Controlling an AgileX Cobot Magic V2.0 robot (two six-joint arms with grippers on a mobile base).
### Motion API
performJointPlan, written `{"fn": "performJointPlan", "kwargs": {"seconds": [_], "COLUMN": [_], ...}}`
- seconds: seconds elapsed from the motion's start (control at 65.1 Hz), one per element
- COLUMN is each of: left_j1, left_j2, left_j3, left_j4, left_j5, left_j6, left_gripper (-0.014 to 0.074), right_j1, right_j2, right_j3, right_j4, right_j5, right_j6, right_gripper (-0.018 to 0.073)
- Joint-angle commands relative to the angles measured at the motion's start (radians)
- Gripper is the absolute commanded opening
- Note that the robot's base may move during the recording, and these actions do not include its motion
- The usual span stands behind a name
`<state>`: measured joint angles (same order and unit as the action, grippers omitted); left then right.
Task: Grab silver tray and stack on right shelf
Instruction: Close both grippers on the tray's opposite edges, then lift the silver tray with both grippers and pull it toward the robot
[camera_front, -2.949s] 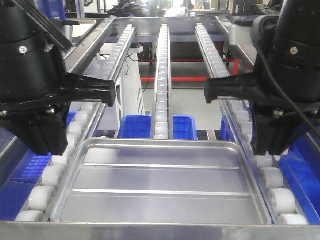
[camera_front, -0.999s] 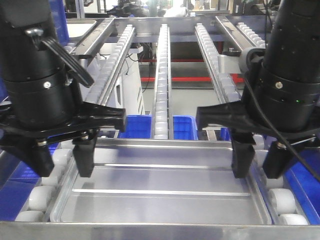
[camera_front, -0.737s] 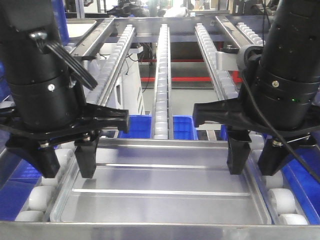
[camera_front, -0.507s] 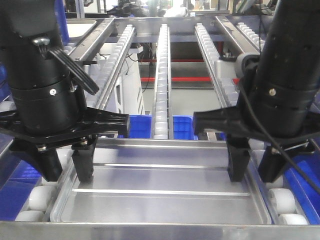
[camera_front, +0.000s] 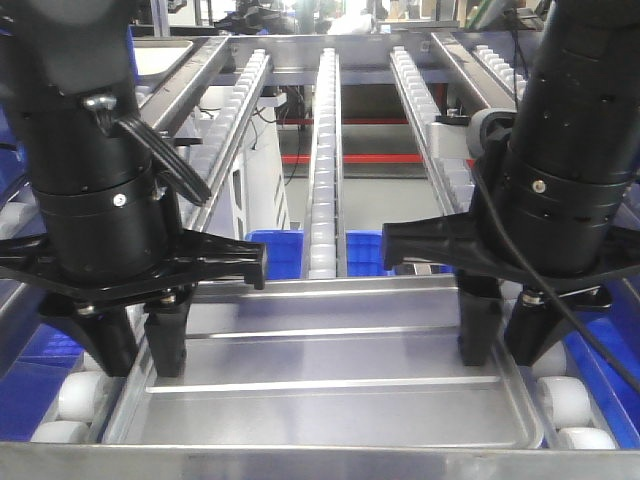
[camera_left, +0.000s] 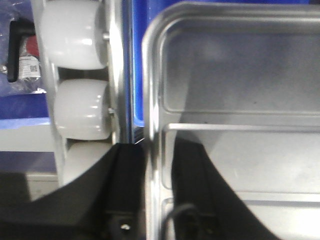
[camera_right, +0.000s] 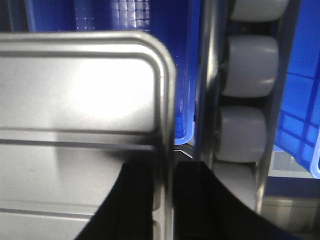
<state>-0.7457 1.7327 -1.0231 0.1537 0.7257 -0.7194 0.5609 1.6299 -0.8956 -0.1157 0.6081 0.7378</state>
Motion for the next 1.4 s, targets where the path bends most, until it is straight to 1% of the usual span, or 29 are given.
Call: {"fn": "performJointPlan", "kwargs": {"seconds": [0.0,0.108,0.138,0.169,0.323,0.676,0.814,0.999,1.106,1.152,1.214,1.275,1.352,1.383], "left_j1": [0.0,0.0,0.0,0.0,0.0,0.0,0.0,-0.004,-0.017,-0.029,-0.049,-0.077,-0.117,-0.131], "left_j2": [-0.032,-0.032,-0.032,-0.032,-0.032,-0.075,-0.125,-0.197,-0.245,-0.267,-0.293,-0.318,-0.356,-0.367], "left_j3": [-0.021,-0.032,-0.037,-0.042,-0.07,-0.069,-0.069,-0.069,-0.069,-0.069,-0.065,-0.053,-0.024,-0.013], "left_j4": [-0.002,-0.002,-0.002,-0.002,0.0,-0.008,-0.023,-0.038,-0.059,-0.076,-0.082,-0.069,-0.028,-0.019], "left_j5": [-0.007,0.0,0.0,0.003,0.011,0.032,0.045,0.125,0.167,0.183,0.206,0.234,0.247,0.247], "left_j6": [-0.004,-0.004,-0.004,-0.004,-0.004,-0.004,-0.004,-0.004,-0.007,-0.009,-0.03,-0.069,-0.137,-0.152], "left_gripper": [0.0007,-0.0068,-0.0085,-0.0102,-0.0098,-0.0098,-0.0098,-0.0098,-0.0098,-0.0098,-0.0098,-0.0098,-0.0098,-0.0098], "right_j1": [0.0,0.0,0.0,0.0,0.0,0.0,0.0,0.006,0.043,0.073,0.11,0.141,0.175,0.184], "right_j2": [-0.033,-0.033,-0.033,-0.033,-0.034,-0.069,-0.105,-0.162,-0.208,-0.23,-0.254,-0.275,-0.301,-0.307], "right_j3": [-0.022,-0.022,-0.022,-0.022,-0.023,-0.029,-0.069,-0.128,-0.128,-0.122,-0.111,-0.096,-0.073,-0.064], "right_j4": [-0.01,-0.01,-0.01,-0.01,-0.01,-0.01,-0.01,0.004,0.023,0.023,0.023,0.023,0.022,0.022], "right_j5": [-0.023,-0.022,-0.022,-0.022,-0.021,-0.009,0.064,0.193,0.236,0.254,0.267,0.273,0.283,0.286], "right_j6": [-0.012,-0.012,-0.012,-0.012,-0.012,-0.012,-0.012,-0.009,0.006,0.032,0.075,0.122,0.161,0.168], "right_gripper": [0.0158,0.0062,0.0048,0.0054,0.0054,0.0054,0.0054,0.0059,0.0059,0.0059,0.0059,0.0059,0.0059,0.0059]}}
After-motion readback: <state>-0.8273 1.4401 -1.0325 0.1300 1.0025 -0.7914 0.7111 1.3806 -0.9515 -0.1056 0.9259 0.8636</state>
